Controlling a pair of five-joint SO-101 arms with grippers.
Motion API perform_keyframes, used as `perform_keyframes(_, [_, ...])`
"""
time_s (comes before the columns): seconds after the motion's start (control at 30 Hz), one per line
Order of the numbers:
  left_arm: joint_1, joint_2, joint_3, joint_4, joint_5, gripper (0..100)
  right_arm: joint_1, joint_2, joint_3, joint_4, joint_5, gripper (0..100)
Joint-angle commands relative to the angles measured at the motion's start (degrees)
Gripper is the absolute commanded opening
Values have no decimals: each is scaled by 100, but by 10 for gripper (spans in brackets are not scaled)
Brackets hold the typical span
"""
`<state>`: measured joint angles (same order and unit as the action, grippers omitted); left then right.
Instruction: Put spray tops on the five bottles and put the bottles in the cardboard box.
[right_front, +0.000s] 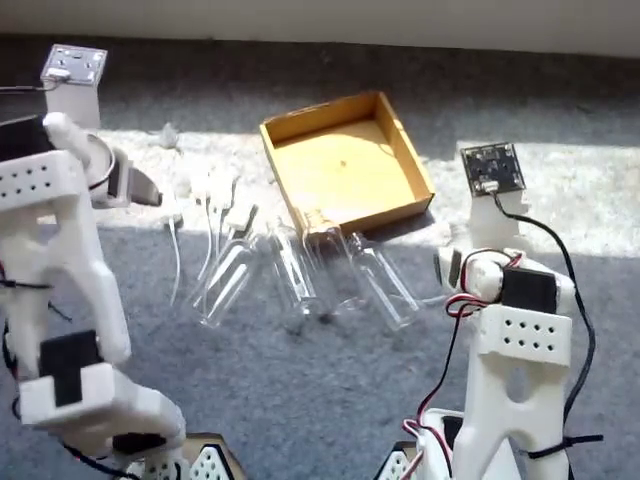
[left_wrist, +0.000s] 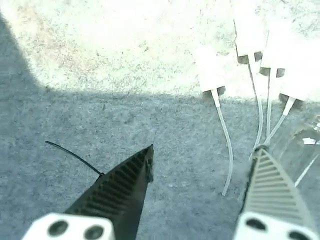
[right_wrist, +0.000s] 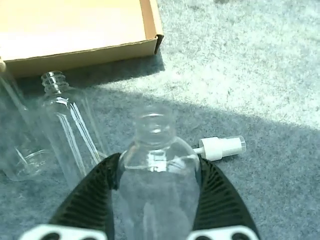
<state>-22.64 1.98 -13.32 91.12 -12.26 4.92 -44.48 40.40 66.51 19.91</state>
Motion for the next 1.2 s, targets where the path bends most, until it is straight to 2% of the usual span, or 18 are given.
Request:
perform_keyframes(0.0, [312, 2273, -2237, 607, 563, 284, -84, -163, -31, -66, -44, 5])
perform_keyframes(0.17, [541, 4031, -3495, 730, 1055, 293, -444, -154, -22, -48, -35, 5])
perform_keyframes(0.43, [576, 5262, -4514, 695, 1653, 269, -532, -127, -22, -48, -44, 5])
perform_keyframes(0.87, [585, 6193, -5648, 730, 1837, 201, -549, -154, 154, -13, -44, 5])
perform_keyframes(1.17, [611, 6246, -5657, 730, 1609, 155, -549, -163, 154, 4, -44, 5])
